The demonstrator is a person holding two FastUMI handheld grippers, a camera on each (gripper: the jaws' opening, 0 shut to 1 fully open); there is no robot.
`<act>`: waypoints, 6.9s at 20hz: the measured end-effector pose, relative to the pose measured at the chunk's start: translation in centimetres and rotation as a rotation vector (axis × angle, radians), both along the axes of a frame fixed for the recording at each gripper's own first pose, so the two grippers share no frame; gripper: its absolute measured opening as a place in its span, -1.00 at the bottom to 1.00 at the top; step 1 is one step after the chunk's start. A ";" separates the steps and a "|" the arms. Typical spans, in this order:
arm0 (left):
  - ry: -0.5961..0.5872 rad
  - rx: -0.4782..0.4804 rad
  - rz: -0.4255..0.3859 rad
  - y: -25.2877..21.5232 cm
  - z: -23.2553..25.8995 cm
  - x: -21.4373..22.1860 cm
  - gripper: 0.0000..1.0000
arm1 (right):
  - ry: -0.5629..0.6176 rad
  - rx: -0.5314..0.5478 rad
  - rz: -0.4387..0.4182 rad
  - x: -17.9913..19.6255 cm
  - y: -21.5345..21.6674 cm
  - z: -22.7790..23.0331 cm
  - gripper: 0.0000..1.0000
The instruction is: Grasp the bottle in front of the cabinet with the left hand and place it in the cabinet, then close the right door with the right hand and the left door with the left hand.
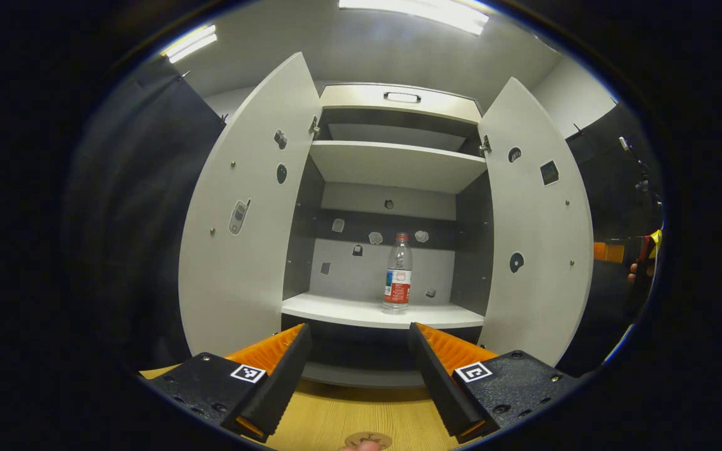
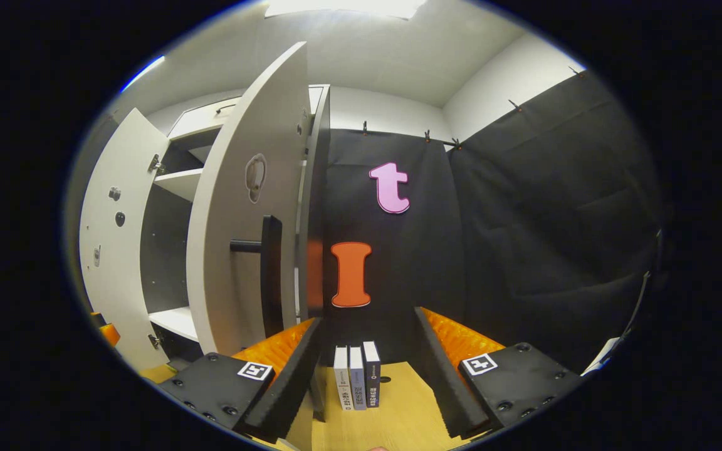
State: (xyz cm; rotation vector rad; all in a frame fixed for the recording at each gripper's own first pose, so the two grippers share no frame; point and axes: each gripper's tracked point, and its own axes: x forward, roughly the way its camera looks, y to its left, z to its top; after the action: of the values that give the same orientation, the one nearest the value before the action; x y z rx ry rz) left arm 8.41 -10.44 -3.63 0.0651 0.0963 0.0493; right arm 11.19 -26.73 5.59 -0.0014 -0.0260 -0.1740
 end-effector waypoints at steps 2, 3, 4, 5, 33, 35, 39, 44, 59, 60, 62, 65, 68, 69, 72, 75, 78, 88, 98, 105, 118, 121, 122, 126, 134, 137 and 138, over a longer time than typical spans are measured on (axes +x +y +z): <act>0.004 -0.014 -0.010 0.2 -0.4 0.4 0.88 | 0.000 0.004 0.005 0.0 1.1 0.0 0.88; 0.005 -0.016 -0.012 0.4 -0.5 0.6 0.88 | -0.007 0.004 0.012 0.0 1.9 0.1 0.88; 0.008 -0.017 -0.015 0.6 -0.6 0.6 0.88 | -0.010 0.004 0.023 -0.1 2.8 0.1 0.73; 0.010 -0.021 -0.018 0.8 -0.7 0.7 0.89 | -0.009 0.006 0.038 0.1 3.8 0.1 0.73; -0.103 -0.006 0.319 15.5 4.2 -4.9 0.89 | 0.050 0.041 0.359 7.6 23.0 -2.6 0.91; -0.106 0.012 0.378 17.5 4.8 -6.2 0.88 | 0.052 0.042 0.355 8.4 23.5 -2.7 0.90; -0.130 0.053 0.495 22.1 6.3 -8.0 0.88 | 0.039 -0.028 0.348 10.3 24.4 -3.0 0.91; -0.161 0.074 0.562 26.2 8.2 -7.5 0.89 | 0.038 -0.006 0.319 11.2 24.8 -3.3 0.90; -0.202 0.074 0.417 28.7 12.4 2.3 0.88 | 0.087 0.030 0.337 4.8 23.4 -6.9 0.91; -0.204 0.091 0.418 28.6 12.5 2.6 0.86 | 0.101 0.035 0.341 4.1 23.3 -7.2 0.91; -0.189 0.156 0.367 27.7 12.9 3.2 0.84 | 0.097 0.039 0.336 3.0 22.8 -7.1 0.92; -0.178 0.122 0.318 26.1 12.3 3.4 0.77 | 0.081 0.024 0.326 1.9 21.3 -7.1 0.91; -0.168 0.084 0.285 23.6 11.8 3.3 0.77 | 0.102 0.039 0.313 1.0 19.7 -7.6 0.92; -0.164 0.091 0.269 22.6 11.7 3.3 0.87 | 0.104 0.045 0.310 0.7 19.1 -7.7 0.92; -0.151 0.133 0.213 18.8 11.4 4.1 0.82 | 0.105 0.035 0.275 0.0 16.8 -7.9 0.92; -0.152 0.102 0.158 15.3 10.5 5.5 0.82 | 0.126 0.048 0.247 -0.5 14.7 -8.4 0.91; -0.131 0.057 0.097 12.3 9.4 7.1 0.86 | 0.131 0.058 0.222 -1.2 13.0 -8.4 0.91; -0.099 0.007 -0.032 6.3 6.7 13.6 0.87 | 0.150 0.031 0.097 -3.3 7.6 -9.0 0.92; -0.094 -0.028 -0.075 3.7 5.7 20.0 0.87 | 0.160 0.087 -0.020 -5.4 4.3 -9.5 0.92; -0.111 -0.006 -0.081 2.5 4.8 23.1 0.87 | 0.162 0.083 -0.014 -5.8 4.4 -9.1 0.91; -0.133 0.020 -0.011 1.9 6.9 12.1 0.89 | 0.075 0.133 0.129 -5.8 6.7 -5.0 0.91; -0.134 0.081 0.026 1.0 6.9 7.4 0.88 | 0.067 0.130 0.184 -6.8 7.3 -4.4 0.91; -0.133 0.084 0.027 0.4 6.8 5.9 0.88 | 0.064 0.126 0.199 -7.2 7.3 -4.2 0.91; -0.128 0.050 0.029 -2.3 6.1 1.2 0.88 | 0.072 0.119 0.238 -9.2 7.8 -4.3 0.92; -0.127 -0.057 0.034 -5.2 4.6 -3.1 0.89 | 0.099 0.108 0.228 -13.5 6.4 -5.1 0.92; -0.113 -0.077 0.027 -5.4 4.1 -2.8 0.89 | 0.101 0.102 0.206 -14.3 5.5 -5.4 0.92; -0.104 -0.079 0.017 -5.6 3.8 -2.6 0.89 | 0.101 0.105 0.201 -14.6 5.4 -5.4 0.92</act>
State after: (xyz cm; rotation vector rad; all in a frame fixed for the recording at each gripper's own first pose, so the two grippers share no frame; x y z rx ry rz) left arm 5.77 -16.01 0.21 -0.0170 -0.0052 0.0653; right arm -3.44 -21.35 0.18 0.0964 0.0837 0.0264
